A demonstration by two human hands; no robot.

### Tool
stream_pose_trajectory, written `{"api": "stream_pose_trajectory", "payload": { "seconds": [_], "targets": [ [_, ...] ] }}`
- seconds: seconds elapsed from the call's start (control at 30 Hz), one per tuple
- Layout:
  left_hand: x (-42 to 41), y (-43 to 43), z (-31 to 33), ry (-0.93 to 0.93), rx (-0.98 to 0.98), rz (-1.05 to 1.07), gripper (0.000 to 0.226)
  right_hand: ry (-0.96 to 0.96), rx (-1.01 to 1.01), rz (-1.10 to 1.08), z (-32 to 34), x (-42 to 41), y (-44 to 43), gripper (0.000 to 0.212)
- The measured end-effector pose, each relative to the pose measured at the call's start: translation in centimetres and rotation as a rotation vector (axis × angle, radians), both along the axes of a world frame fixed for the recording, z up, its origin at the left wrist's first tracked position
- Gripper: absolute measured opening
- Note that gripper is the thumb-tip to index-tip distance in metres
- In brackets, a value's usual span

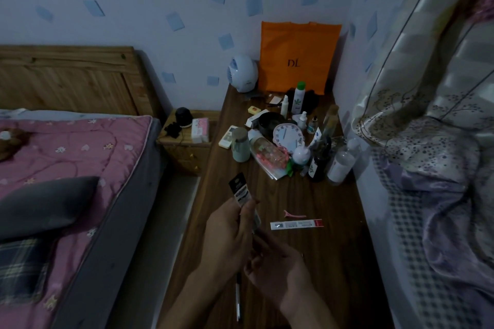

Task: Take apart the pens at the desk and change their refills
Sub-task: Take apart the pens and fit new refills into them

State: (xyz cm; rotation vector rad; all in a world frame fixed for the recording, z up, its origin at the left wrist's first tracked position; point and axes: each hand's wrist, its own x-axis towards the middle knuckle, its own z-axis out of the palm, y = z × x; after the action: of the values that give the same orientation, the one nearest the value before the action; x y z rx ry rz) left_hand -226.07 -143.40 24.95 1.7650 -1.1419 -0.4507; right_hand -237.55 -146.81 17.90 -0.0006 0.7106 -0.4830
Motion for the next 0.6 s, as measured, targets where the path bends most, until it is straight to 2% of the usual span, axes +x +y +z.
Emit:
{"api": "stream_pose_trajectory", "payload": {
  "seconds": [0.07,0.2,0.33,0.47,0.6],
  "targets": [
    [0.0,0.0,0.0,-0.034,-0.019,-0.026,0.044,-0.008,0.006,0.024,0.0,-0.1,0.0,0.028],
    [-0.2,-0.4,-0.1,-0.121,-0.013,-0.026,0.051,0.022,0.021,0.049,0.1,0.1,-0.1,0.024],
    [-0.1,-0.5,-0.4,0.020,-0.022,0.046,0.039,0.054,0.005,0.012,0.1,0.0,0.1,0.027],
    [-0.1,-0.7,-0.5,0.204,-0.011,0.123,0.049,0.073,-0.085,-0.047,-0.3,-0.2,0.0,0.030],
    [0.2,-0.7,-0.8,0.240,0.011,0.186,0.048,0.092,-0.119,-0.096,-1.0,-0.5,-0.3,0.028]
  ]
}}
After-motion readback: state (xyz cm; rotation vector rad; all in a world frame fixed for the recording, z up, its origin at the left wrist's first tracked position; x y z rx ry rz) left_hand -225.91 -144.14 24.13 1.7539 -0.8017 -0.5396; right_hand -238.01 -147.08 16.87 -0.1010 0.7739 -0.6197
